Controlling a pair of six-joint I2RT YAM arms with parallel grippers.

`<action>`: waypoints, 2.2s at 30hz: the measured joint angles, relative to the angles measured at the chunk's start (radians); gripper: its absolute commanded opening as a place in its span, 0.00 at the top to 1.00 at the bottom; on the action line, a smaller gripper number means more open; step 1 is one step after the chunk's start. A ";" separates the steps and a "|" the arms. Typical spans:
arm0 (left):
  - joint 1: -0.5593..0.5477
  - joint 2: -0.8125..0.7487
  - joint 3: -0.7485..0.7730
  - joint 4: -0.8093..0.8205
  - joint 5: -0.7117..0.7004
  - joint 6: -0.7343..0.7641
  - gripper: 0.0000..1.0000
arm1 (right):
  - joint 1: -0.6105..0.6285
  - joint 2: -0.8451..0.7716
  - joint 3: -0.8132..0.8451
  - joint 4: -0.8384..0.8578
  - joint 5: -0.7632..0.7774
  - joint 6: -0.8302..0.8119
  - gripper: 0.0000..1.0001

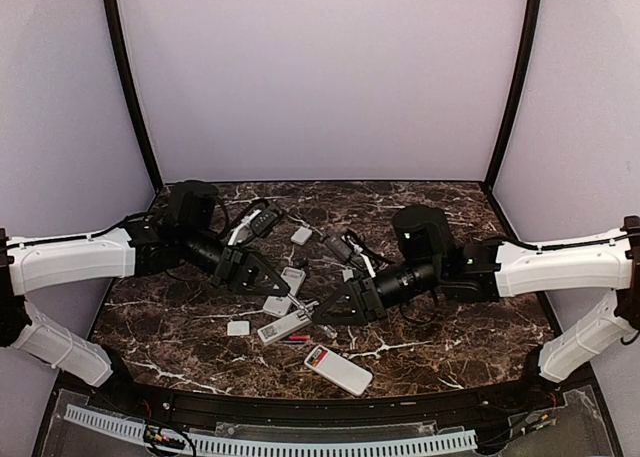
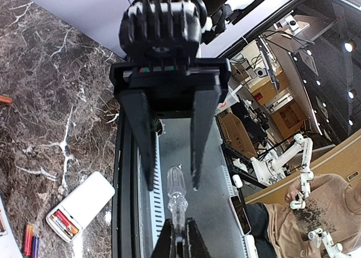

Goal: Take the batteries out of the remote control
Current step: Pass from the right arm to the left, then pass from the left arm to the right, then move the remote control without the battery cover to the center of the board.

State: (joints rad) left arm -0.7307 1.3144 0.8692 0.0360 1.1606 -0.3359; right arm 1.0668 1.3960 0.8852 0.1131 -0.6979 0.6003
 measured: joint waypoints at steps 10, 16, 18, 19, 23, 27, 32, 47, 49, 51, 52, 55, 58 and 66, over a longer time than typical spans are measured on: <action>-0.005 -0.071 -0.146 0.323 -0.245 -0.373 1.00 | -0.007 -0.179 -0.155 0.211 0.310 0.155 0.19; -0.005 -0.082 -0.213 0.581 -0.379 -0.630 1.00 | 0.019 -0.170 -0.180 0.344 0.460 0.206 0.23; -0.005 -0.082 -0.223 0.641 -0.404 -0.688 1.00 | 0.021 -0.156 -0.178 0.377 0.484 0.214 0.29; -0.005 -0.082 -0.227 0.669 -0.415 -0.714 1.00 | 0.021 -0.151 -0.177 0.389 0.491 0.216 0.32; -0.005 -0.082 -0.250 0.756 -0.446 -0.786 1.00 | 0.022 -0.121 -0.160 0.428 0.504 0.229 0.42; -0.005 -0.082 -0.262 0.783 -0.461 -0.821 1.00 | 0.022 -0.097 -0.149 0.471 0.505 0.238 0.55; -0.005 -0.082 -0.262 0.786 -0.465 -0.838 1.00 | 0.023 -0.074 -0.126 0.486 0.503 0.242 0.66; -0.006 -0.095 -0.261 0.672 -0.508 -0.804 0.40 | 0.010 -0.093 -0.138 0.457 0.519 0.247 1.00; -0.007 -0.103 -0.261 0.574 -0.554 -0.772 0.41 | -0.009 -0.140 -0.171 0.415 0.529 0.246 1.00; -0.008 -0.109 -0.263 0.478 -0.604 -0.743 0.43 | -0.023 -0.188 -0.193 0.354 0.544 0.237 1.00; -0.010 -0.110 -0.265 0.438 -0.625 -0.731 0.44 | -0.028 -0.214 -0.201 0.313 0.554 0.229 1.00; -0.024 -0.109 -0.285 0.355 -0.689 -0.715 0.51 | -0.033 -0.273 -0.216 0.190 0.583 0.202 1.00; -0.079 -0.082 -0.314 0.315 -0.742 -0.726 0.54 | -0.033 -0.291 -0.231 0.092 0.592 0.170 1.00; -0.218 0.063 -0.362 0.311 -0.867 -0.834 0.65 | -0.005 -0.163 -0.236 -0.065 0.587 0.082 1.00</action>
State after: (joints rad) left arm -0.9485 1.3773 0.5068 0.3473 0.2935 -1.1698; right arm 1.0615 1.2335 0.6495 0.0479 -0.1112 0.6819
